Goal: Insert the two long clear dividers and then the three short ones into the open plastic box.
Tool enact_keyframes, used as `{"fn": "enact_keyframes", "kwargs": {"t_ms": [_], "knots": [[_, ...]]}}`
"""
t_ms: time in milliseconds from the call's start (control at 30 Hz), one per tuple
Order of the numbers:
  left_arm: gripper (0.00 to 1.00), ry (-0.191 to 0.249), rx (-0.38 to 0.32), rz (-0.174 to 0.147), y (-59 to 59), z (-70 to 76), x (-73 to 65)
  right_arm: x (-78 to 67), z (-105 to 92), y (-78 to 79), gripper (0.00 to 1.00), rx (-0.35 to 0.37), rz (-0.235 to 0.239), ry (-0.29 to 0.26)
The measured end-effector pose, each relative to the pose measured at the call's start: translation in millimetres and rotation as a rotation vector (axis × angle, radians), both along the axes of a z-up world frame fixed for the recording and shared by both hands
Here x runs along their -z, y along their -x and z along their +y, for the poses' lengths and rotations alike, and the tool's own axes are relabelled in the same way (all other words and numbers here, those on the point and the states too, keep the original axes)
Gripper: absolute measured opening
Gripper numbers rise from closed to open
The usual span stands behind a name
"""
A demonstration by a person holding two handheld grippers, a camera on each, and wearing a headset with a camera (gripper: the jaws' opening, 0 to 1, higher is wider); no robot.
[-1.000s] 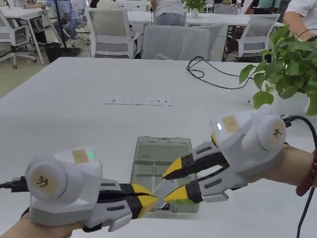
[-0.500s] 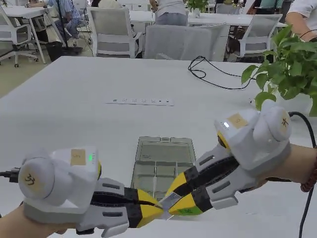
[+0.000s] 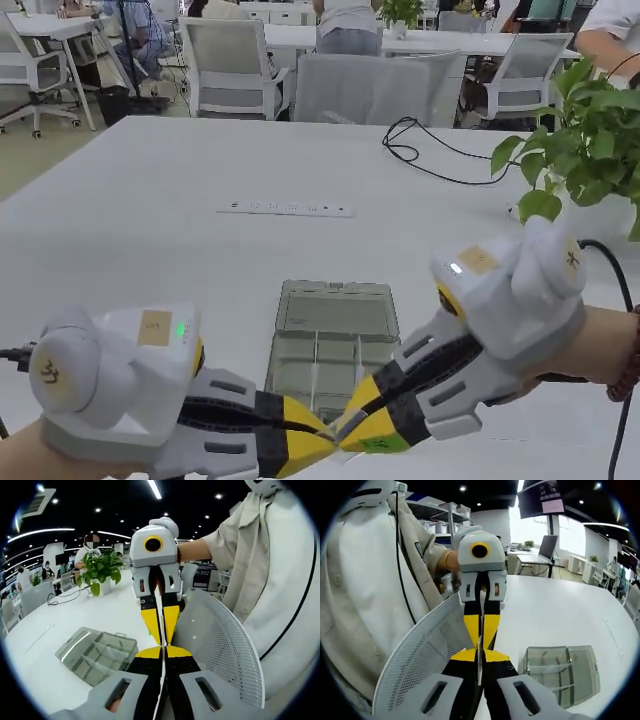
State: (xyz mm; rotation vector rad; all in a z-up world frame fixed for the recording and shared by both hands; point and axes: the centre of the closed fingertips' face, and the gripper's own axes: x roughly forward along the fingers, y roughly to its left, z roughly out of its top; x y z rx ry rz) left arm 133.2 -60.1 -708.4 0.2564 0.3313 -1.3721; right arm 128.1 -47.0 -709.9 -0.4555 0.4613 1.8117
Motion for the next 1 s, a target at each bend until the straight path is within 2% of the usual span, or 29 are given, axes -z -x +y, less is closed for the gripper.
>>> {"fn": "enact_keyframes", "kwargs": {"t_ms": [167, 667, 1000], "knots": [[0.0, 0.005, 0.007, 0.007, 1.1, -1.0, -0.7, -0.4, -0.3, -0.4, 0.03, -0.006, -0.001, 0.002], [0.0, -0.001, 0.013, 0.003, 0.3, -2.7, -0.9, 0.4, -3.4, -2.1, 0.03, -0.004, -0.004, 0.01], [0.0, 0.007, -0.006, 0.006, -4.1, -2.4, -1.4, 0.0, -4.5, -6.7, 0.03, 0.031, 0.003, 0.017]]}}
